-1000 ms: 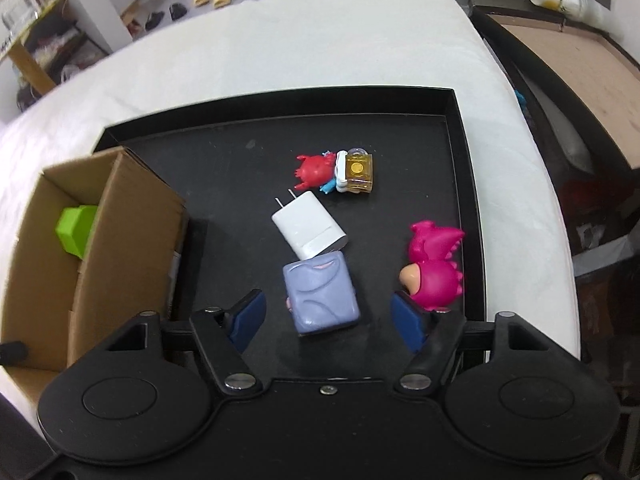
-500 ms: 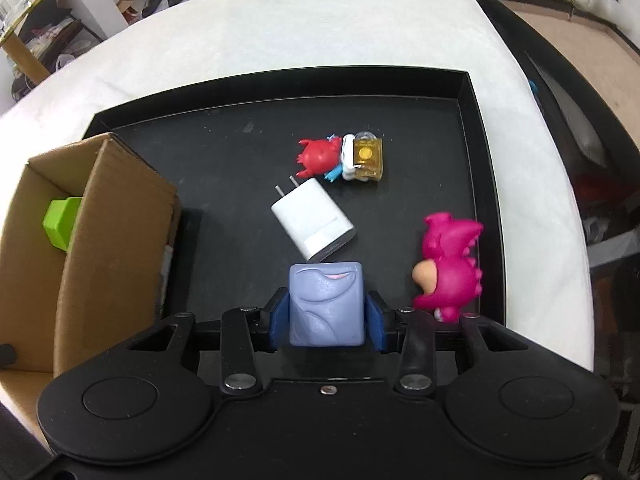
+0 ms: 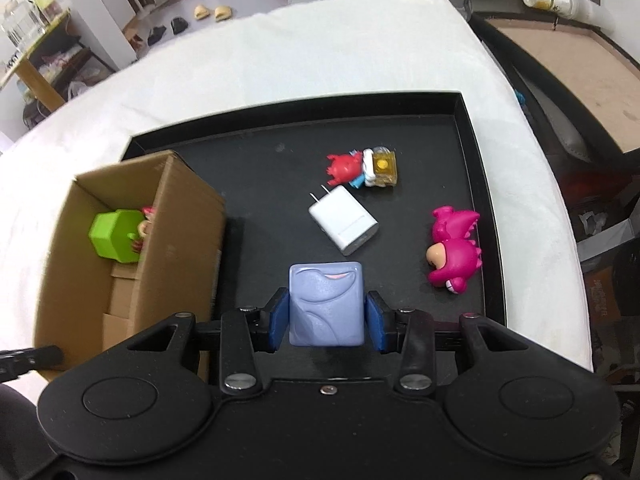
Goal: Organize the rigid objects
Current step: 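Carry the lavender cube into the box and open the right gripper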
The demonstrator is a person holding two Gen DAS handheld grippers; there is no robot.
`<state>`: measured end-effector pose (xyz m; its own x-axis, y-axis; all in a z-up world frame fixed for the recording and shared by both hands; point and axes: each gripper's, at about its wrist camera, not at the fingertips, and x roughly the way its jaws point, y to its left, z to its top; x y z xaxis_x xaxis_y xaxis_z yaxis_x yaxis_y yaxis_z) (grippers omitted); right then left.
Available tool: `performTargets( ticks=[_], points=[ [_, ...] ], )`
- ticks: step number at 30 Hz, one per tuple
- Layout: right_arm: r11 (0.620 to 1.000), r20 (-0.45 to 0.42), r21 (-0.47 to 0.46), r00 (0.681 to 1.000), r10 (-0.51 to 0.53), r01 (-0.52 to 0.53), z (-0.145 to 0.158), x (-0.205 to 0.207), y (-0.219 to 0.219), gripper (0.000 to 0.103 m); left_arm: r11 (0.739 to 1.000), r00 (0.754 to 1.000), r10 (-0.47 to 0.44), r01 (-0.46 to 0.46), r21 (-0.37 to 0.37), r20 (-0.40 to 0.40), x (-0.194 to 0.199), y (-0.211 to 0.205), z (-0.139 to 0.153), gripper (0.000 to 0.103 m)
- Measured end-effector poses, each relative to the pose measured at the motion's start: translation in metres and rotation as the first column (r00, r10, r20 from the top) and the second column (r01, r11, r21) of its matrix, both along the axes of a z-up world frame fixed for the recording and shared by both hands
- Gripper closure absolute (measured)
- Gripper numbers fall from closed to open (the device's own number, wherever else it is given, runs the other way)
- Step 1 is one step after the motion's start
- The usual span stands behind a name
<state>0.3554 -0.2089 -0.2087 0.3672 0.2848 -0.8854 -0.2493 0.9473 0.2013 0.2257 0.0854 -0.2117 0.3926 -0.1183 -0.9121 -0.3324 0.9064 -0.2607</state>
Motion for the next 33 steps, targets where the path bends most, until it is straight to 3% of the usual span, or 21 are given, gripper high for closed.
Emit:
performTargets(
  ticks=[14, 33],
  points=[
    [0.99, 0.067, 0.141, 0.997, -0.027, 0.017, 0.046, -0.024, 0.013, 0.063, 1.0, 1.0, -0.016, 0.016, -0.01, 0.0, 0.001, 0.002, -0.001, 0.09],
    [0.986, 0.08, 0.152, 0.995, 0.057, -0.069, 0.062, -0.028, 0.083, 0.063, 0.998, 1.0, -0.019, 0.02, -0.056, 0.018, -0.002, 0.009, -0.003, 0.089]
  ],
)
